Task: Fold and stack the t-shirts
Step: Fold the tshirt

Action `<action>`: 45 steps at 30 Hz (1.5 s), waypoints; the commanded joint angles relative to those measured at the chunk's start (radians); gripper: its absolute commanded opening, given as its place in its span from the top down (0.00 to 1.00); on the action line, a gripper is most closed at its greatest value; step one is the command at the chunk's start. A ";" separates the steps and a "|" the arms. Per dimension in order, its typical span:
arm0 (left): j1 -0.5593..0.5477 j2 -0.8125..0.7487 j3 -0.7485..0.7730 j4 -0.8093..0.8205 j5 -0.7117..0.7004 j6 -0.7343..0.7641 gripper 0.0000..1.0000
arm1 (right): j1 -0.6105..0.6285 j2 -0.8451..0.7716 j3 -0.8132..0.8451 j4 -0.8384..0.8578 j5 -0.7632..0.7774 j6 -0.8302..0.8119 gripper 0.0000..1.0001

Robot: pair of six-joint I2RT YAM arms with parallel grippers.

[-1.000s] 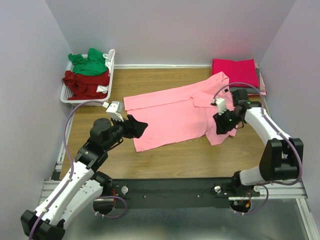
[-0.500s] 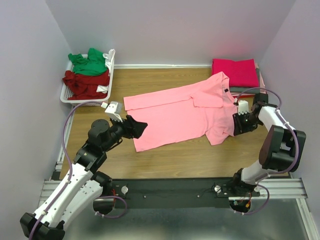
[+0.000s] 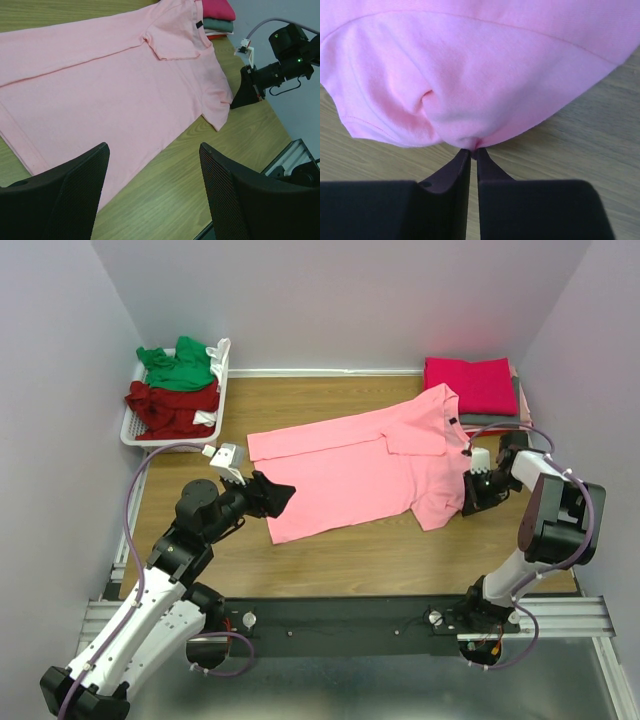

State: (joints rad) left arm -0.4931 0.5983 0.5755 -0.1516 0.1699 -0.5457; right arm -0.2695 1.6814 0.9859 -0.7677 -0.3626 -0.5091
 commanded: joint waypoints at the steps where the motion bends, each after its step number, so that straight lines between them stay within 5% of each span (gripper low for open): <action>1: -0.005 -0.011 -0.011 0.023 0.020 0.012 0.20 | -0.004 -0.008 0.016 0.013 -0.058 0.004 0.90; 5: -0.005 -0.006 -0.011 0.024 0.023 0.012 0.20 | -0.004 -0.034 0.036 -0.002 -0.075 0.003 1.00; 23: -0.005 0.003 -0.011 0.023 0.017 0.010 0.20 | 0.000 0.119 0.267 -0.074 -0.237 0.047 1.00; 45: -0.005 0.020 -0.011 0.020 0.019 0.012 0.20 | 0.009 0.251 0.356 -0.079 -0.318 0.067 1.00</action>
State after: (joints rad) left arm -0.4931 0.6128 0.5755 -0.1513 0.1703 -0.5457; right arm -0.2676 1.8957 1.2964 -0.8318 -0.6258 -0.4603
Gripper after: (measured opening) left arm 0.804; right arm 0.009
